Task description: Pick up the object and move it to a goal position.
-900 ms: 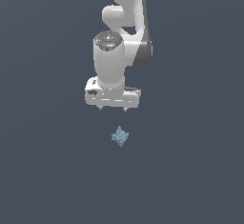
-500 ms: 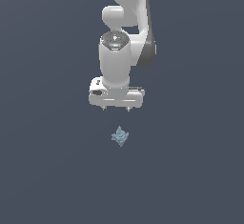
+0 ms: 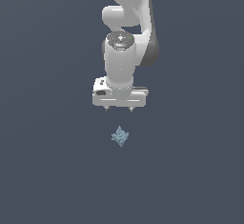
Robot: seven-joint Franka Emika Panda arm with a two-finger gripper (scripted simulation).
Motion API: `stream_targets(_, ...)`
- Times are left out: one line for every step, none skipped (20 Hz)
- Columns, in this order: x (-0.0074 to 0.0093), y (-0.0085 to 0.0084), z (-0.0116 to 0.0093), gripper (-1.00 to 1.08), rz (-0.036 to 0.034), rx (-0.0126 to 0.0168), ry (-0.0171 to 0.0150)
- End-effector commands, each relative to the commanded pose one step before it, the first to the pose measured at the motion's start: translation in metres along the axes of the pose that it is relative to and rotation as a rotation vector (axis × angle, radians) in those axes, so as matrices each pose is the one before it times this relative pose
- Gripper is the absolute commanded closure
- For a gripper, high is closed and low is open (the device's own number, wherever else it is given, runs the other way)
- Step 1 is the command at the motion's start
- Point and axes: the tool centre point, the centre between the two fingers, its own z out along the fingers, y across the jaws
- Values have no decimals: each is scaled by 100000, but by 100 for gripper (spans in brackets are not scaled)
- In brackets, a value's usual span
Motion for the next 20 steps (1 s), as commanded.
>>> stream_targets(166,-21,228,-92,1693,137,-105)
stream_targets(104,-29,126,-92,990,76,-42)
stream_targets(118,-23,144,-92,1149,90,-48)
stream_targets(133,-19,164,-92,1321,106,-55)
stream_targets(147,-18,185,-92,1485,119,-63)
stream_targets(161,-22,205,-92,1632,125,-70)
stream_targets(173,-33,225,-92,1768,128,-78)
stream_targets(186,-40,245,-92,1915,133,-85)
stream_targets(198,-44,267,-92,2068,137,-93)
stream_targets(210,-50,289,-92,2220,141,-101)
stream_targets(220,-58,311,-92,2368,141,-109)
stream_targets(230,-67,334,-92,2516,140,-116)
stream_targets(239,-76,357,-92,2664,138,-123)
stream_targets(247,-85,381,-92,2811,133,-130)
stream_targets(252,-94,401,-92,2925,126,-134)
stream_targets(246,-101,406,-92,2929,113,-133)
stream_targets(239,-106,409,-92,2925,101,-131)
stream_targets(231,-110,410,-92,2903,88,-127)
stream_targets(213,-110,395,-92,2768,73,-118)
stream_targets(196,-108,377,-92,2615,60,-108)
